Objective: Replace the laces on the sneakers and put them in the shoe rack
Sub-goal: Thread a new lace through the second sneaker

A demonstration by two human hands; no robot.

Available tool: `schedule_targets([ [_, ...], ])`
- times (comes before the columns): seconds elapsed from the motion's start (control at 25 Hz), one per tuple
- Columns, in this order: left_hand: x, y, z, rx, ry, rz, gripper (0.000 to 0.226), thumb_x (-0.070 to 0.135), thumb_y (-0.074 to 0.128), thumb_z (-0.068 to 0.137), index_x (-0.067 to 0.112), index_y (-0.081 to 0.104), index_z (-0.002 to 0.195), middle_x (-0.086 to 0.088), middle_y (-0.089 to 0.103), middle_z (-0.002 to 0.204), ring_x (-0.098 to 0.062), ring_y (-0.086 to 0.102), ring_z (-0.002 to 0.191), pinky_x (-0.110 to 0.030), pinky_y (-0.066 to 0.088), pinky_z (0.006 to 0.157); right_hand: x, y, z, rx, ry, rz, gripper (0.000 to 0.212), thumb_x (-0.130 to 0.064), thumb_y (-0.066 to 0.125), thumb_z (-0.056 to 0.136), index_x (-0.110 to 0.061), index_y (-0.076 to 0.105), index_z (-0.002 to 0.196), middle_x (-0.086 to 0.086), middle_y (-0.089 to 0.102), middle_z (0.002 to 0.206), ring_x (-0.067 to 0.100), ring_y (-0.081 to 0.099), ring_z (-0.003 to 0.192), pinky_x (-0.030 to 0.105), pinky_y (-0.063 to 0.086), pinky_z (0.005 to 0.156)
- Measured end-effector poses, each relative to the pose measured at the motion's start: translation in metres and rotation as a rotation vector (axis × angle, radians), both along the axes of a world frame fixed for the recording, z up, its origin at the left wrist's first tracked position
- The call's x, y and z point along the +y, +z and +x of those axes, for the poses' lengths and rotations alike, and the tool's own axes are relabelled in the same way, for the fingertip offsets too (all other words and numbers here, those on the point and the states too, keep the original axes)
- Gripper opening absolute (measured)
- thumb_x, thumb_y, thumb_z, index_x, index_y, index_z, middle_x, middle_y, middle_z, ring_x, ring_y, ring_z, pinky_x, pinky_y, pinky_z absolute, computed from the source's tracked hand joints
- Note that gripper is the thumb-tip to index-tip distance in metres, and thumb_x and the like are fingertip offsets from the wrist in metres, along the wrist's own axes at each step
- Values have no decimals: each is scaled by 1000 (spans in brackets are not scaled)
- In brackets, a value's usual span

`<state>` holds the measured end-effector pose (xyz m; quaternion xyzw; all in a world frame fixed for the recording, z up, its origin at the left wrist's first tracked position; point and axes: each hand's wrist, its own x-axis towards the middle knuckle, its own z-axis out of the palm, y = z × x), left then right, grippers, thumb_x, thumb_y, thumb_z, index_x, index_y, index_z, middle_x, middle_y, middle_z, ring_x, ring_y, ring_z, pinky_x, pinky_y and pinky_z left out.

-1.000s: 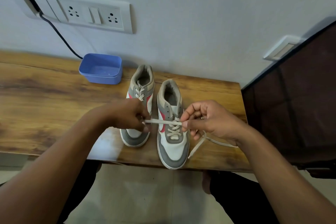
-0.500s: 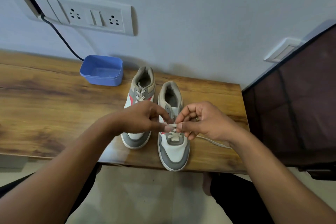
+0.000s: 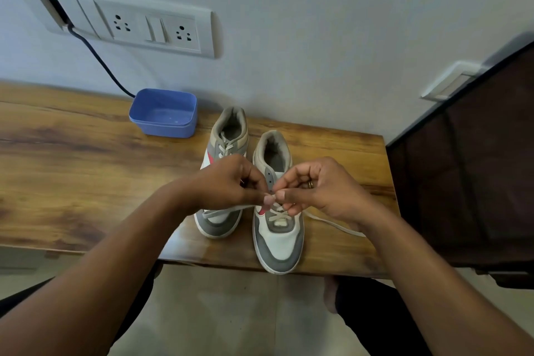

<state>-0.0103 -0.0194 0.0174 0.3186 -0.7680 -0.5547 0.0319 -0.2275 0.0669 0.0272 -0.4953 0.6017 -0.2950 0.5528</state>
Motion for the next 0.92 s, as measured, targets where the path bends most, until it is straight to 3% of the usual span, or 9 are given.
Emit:
schedule_targets([
  [0.16,-3,0,5,-40,22,-31,11,28,79,88,17,81,85,-3,74,76,-5,58,64,-19,46,62,0,-1,-2,28,-32,-28,11,-1,82,87,-2,79,97,18,78,87,28,74,76,38,65,73],
  [0.24,2,0,1,-23,69,-53,16,31,79,87,15,80,86,0,75,78,-4,62,66,-15,47,62,-2,-2,3,25,-46,-37,13,-2,83,85,-1,78,97,19,78,88,28,74,76,36,65,71],
  [0.4,8,-3,-8,135,293,74,15,19,80,85,5,78,88,-10,77,80,-25,75,79,-31,60,76,-9,-4,6,67,-178,-83,16,-7,91,78,-6,78,89,11,78,79,21,74,69,32,64,64],
  [0.48,12,-4,-11,180,400,209,15,12,77,87,-2,74,93,-20,76,81,-31,74,73,-36,63,72,-12,-3,4,66,-217,-90,14,-6,90,80,-7,79,89,10,78,79,18,75,69,32,64,65],
  [0.6,15,-3,-14,203,511,307,15,6,75,87,-4,74,98,-26,73,81,-22,67,62,-29,60,58,-14,-2,3,-2,-176,-74,14,2,83,84,-3,80,97,15,79,85,19,75,74,32,65,70],
  [0.8,10,-4,-13,97,567,119,6,7,76,88,1,76,88,-9,71,63,-12,59,50,-18,47,46,-19,-5,10,109,-240,-108,10,-4,84,85,-10,79,91,6,77,75,15,74,66,31,62,62],
  [0.92,14,-12,-10,-17,559,-62,7,16,76,89,11,76,84,-2,73,65,-10,64,52,-26,53,52,-18,-13,8,450,-151,-178,9,-14,81,89,-23,80,88,-6,74,70,2,68,61,21,53,59],
])
